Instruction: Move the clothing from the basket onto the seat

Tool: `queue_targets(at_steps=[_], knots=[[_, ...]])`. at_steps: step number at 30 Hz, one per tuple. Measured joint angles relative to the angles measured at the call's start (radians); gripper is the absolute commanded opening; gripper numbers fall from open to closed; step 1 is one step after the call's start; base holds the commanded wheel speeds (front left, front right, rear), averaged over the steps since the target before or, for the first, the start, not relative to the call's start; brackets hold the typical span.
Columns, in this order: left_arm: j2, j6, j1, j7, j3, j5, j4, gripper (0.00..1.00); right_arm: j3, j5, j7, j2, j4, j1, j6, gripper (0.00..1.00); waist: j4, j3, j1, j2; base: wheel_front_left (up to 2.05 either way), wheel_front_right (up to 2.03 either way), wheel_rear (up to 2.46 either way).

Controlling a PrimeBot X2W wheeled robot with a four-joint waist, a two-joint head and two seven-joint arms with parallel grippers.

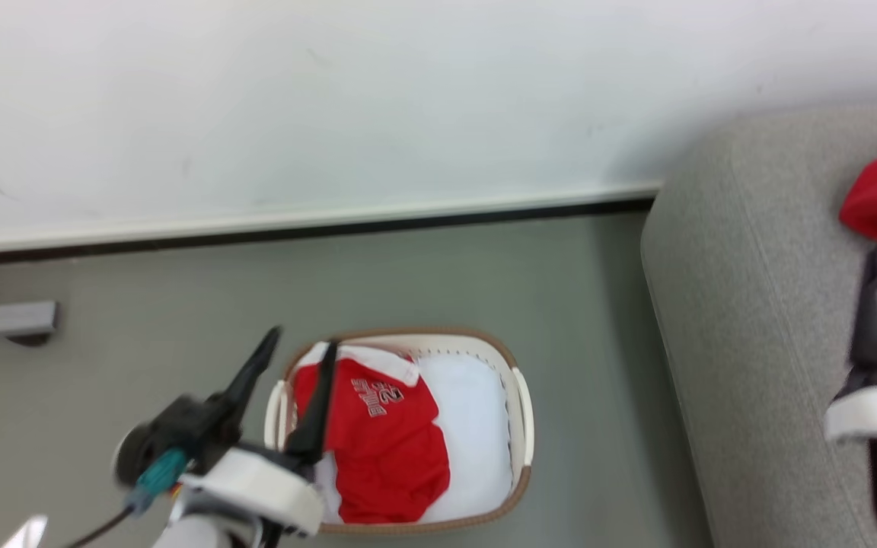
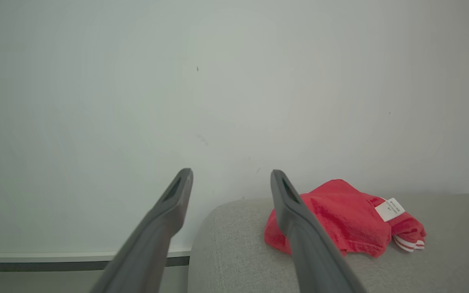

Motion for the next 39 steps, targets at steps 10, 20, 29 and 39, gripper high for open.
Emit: queue_targets(at_steps=[10, 20, 29, 39], knots=[[-0.097, 0.007, 0.274, 0.000, 0.286, 0.120, -0.010, 1.00, 0.151, 0.058, 0.000, 0.034, -0.092, 0.283, 0.000, 1.00, 0.033, -0.135, 0.0000, 0.0001, 0.00, 0.00, 0.00], [-0.202, -0.070, 0.418, 0.000, 0.450, 0.244, 0.000, 1.00, 0.253, 0.131, 0.000, 0.037, -0.057, 0.413, 0.000, 1.00, 0.044, -0.226, 0.0001, 0.0000, 0.00, 0.00, 0.00], [-0.245, -0.131, 0.443, 0.000, 0.512, 0.291, 0.020, 1.00, 0.275, 0.138, 0.000, 0.037, -0.008, 0.424, 0.000, 1.00, 0.045, -0.257, 0.0002, 0.0000, 0.00, 0.00, 0.00], [-0.265, -0.169, 0.442, 0.000, 0.530, 0.317, 0.034, 1.00, 0.278, 0.145, 0.000, 0.037, -0.012, 0.415, 0.000, 1.00, 0.031, -0.231, 0.0003, 0.0001, 0.00, 0.00, 0.00]])
